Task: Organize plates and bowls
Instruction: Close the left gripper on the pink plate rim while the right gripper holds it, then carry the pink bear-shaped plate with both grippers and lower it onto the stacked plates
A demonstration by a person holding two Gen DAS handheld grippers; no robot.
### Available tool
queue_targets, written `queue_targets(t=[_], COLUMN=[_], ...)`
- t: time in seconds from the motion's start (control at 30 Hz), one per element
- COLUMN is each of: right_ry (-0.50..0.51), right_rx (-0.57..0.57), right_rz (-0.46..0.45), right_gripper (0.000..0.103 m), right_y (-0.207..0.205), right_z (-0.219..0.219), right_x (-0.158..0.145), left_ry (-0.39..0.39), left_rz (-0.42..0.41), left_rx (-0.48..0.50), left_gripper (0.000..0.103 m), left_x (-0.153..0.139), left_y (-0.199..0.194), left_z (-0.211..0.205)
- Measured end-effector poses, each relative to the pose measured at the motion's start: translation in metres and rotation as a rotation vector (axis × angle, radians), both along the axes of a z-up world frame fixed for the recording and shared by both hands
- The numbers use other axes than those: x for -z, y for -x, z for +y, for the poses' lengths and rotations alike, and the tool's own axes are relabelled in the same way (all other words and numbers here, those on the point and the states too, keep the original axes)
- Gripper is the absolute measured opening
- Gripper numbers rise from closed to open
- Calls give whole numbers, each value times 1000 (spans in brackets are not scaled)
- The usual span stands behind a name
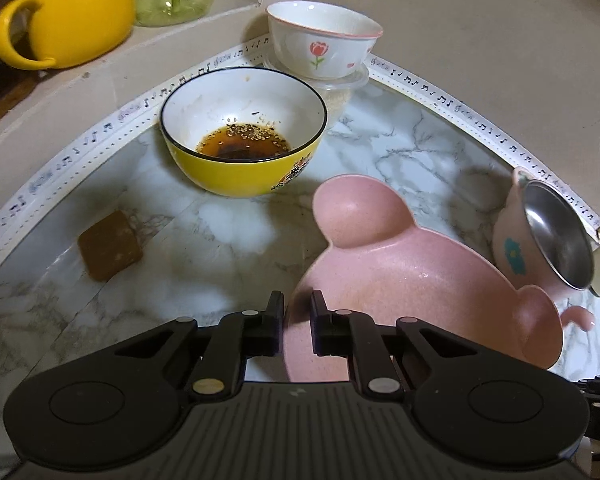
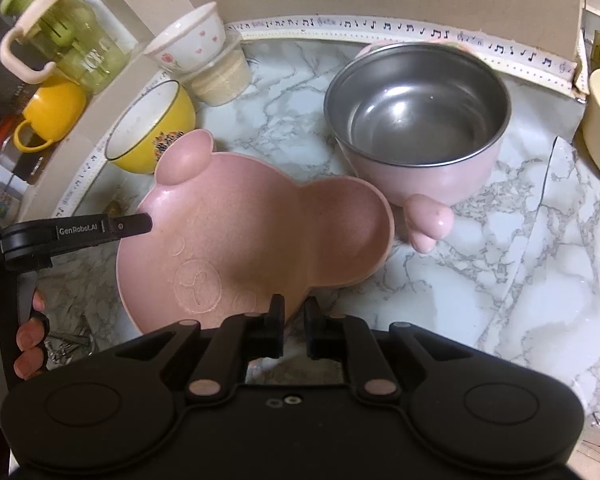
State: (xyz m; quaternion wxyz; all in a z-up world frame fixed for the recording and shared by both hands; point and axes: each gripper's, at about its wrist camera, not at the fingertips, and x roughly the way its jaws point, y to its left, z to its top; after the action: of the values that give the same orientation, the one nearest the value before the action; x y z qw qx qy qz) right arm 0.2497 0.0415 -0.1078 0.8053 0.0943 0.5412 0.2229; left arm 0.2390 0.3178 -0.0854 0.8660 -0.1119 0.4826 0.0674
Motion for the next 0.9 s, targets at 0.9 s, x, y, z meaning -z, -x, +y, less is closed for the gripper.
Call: queue_targets(t=[0.9], right_ry=[0], right_rx=[-46], right_rz=[-110], right_gripper=[7], right_y=[73], right_z=[-105], right_x=[-71], left_ry=[35], left_rz=[-87], left_rx=[77], left_gripper=[12], left_x=[-68], left_y=[133], left_z=[-125])
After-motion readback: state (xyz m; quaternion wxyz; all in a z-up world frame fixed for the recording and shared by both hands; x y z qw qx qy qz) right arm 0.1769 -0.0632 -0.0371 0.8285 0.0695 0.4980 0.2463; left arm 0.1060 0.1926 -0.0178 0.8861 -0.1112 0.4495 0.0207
